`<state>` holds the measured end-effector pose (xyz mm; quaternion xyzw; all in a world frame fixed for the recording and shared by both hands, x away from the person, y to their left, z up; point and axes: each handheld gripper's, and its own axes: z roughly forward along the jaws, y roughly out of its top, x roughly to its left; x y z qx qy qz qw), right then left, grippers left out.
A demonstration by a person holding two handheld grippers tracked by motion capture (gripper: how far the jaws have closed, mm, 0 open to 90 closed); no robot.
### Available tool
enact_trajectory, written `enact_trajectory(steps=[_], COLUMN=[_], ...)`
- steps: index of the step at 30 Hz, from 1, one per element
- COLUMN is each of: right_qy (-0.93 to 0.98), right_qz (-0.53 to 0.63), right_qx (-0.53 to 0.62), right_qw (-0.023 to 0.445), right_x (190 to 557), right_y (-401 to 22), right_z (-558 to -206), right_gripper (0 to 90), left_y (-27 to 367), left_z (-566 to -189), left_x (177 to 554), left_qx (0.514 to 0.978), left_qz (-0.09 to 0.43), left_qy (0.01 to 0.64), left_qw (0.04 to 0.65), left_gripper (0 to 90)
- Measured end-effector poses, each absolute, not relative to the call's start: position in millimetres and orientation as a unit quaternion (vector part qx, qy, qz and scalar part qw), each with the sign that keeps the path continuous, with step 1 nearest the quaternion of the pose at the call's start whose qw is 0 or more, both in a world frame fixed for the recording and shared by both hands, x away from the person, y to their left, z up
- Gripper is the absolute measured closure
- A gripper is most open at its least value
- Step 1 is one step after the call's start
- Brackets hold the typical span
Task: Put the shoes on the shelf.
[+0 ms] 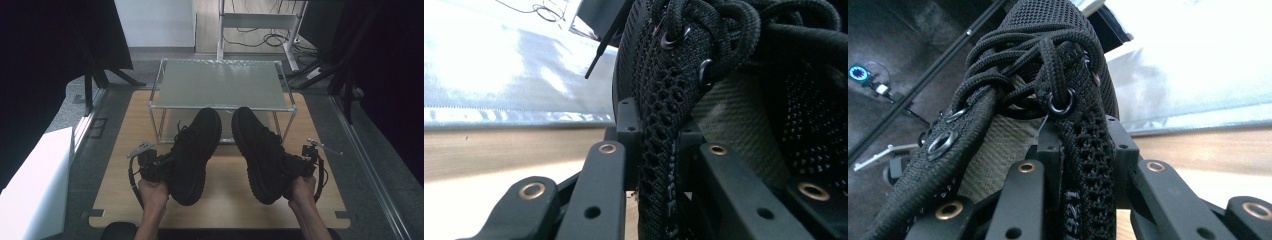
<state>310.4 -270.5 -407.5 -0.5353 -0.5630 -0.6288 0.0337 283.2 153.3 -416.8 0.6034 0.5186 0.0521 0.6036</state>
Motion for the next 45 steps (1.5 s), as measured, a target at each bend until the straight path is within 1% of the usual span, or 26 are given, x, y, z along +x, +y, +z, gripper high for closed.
enact_trajectory(steps=[11,18,25,29,45], right_qy=[-0.557,-0.543,-0.534,-0.530,-0.521], right_qz=[-0.636,-0.641,-0.641,-0.640,-0.629], right_qx=[-0.534,-0.542,-0.551,-0.556,-0.577], right_qw=[0.032,0.037,0.029,0.023,0.018], right_x=[323,334,352,361,401], right_y=[-257,-254,-250,-249,-230], right_z=[-384,-374,-358,-351,-336], right_gripper=[74.3,74.3,74.3,74.3,74.2], left_y=[149,149,149,147,139], left_z=[-395,-381,-368,-361,-336], left_x=[291,304,320,327,379], left_qx=[0.596,0.590,0.577,0.577,0.550], left_qz=[0.066,0.063,0.060,0.067,0.085], left_qy=[0.517,0.518,0.524,0.525,0.563], left_qw=[0.611,0.617,0.623,0.622,0.611], left_gripper=[78.8,78.8,78.7,78.7,78.5])
